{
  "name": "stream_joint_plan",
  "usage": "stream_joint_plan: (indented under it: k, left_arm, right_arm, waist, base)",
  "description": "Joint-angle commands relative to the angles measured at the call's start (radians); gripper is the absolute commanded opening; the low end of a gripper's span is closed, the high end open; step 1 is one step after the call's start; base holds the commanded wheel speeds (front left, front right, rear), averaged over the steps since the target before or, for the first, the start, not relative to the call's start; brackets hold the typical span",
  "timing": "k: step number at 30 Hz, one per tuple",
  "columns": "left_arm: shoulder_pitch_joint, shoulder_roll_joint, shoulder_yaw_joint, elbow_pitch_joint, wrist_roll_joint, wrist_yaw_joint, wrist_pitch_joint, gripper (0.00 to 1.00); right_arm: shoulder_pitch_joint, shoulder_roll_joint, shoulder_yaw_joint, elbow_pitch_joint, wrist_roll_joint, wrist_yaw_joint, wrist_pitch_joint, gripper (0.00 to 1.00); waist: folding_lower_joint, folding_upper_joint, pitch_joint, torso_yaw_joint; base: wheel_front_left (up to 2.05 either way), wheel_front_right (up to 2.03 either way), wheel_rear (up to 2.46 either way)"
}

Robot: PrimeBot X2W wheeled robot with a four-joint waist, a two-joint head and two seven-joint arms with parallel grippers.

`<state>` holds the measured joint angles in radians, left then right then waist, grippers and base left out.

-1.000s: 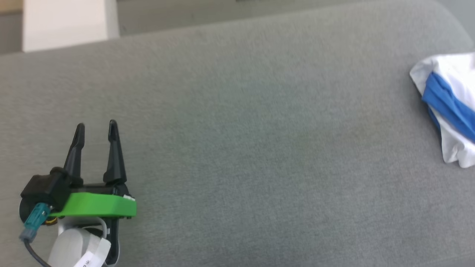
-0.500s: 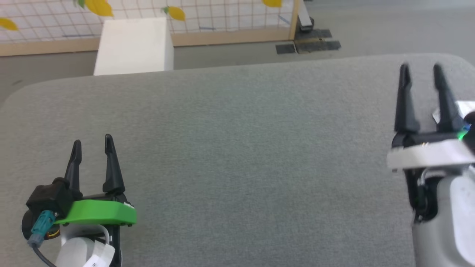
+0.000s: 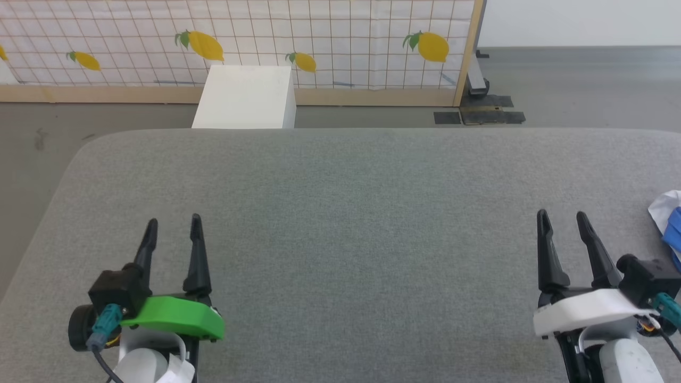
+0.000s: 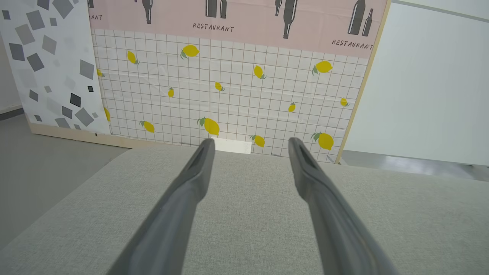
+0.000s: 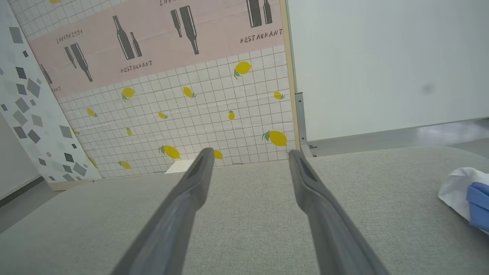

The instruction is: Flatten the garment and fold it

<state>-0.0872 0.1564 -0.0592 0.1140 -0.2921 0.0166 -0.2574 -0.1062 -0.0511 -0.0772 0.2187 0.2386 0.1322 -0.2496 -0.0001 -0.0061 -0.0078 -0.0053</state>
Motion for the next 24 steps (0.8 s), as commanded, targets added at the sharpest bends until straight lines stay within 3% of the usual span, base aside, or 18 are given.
stream_joint_plan:
  k: [1, 24]
  left_arm:
    - [-0.003, -0.003, -0.008, 0.011, 0.006, -0.008, -0.004, 1.00]
    - [-0.004, -0.047, -0.048, 0.089, -0.013, -0.021, -0.004, 1.00]
  right_arm:
    - [0.019, 0.001, -0.004, 0.003, -0.008, -0.002, -0.009, 1.00]
    - [0.077, 0.001, 0.054, -0.014, -0.005, -0.002, -0.012, 1.00]
  waist:
    - [0.0001, 0.0061, -0.010, 0.008]
    - [0.0001, 0.0061, -0.003, -0.007]
  base:
    - [0.00, 0.00, 0.00]
    - [0.00, 0.00, 0.00]
